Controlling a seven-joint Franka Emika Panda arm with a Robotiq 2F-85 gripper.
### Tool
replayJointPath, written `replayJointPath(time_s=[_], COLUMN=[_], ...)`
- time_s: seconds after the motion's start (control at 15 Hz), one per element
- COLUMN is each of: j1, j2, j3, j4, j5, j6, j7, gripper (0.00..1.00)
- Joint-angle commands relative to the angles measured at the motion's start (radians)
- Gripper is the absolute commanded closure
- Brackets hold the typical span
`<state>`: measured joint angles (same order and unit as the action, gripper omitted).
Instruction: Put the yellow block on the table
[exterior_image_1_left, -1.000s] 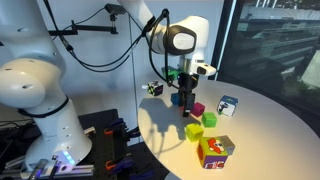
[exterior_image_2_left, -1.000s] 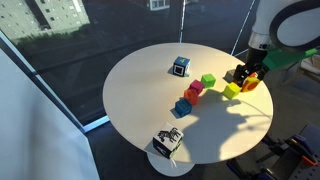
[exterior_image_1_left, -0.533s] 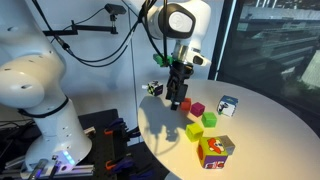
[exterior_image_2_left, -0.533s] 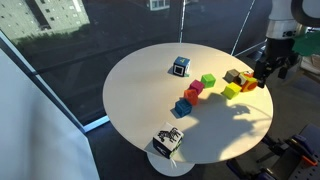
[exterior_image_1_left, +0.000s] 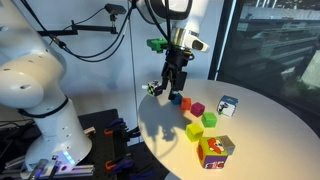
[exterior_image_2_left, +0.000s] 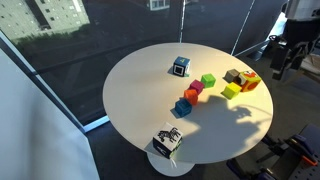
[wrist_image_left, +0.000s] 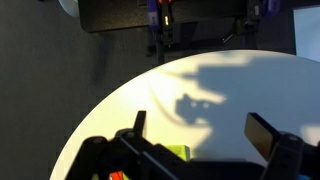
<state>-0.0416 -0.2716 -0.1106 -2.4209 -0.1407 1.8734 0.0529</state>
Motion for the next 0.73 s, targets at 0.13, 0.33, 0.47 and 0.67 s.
replayJointPath(time_s=[0.13, 0.33, 0.47, 0.67], j1=[-0.016, -0.021, -0.023, -0.023], j2=[-0.105, -0.081, -0.092, -0.093], j3=[-0.015, 0.0, -0.002, -0.002], j4=[-0.029, -0.008, -0.012, -0.015], j5=[0.071, 0.055, 0.056, 0.056], j6=[0.025, 0.009, 0.011, 0.012], j7=[-0.147, -0.123, -0.129, -0.131], gripper=[0.0, 0.0, 0.0, 0.0])
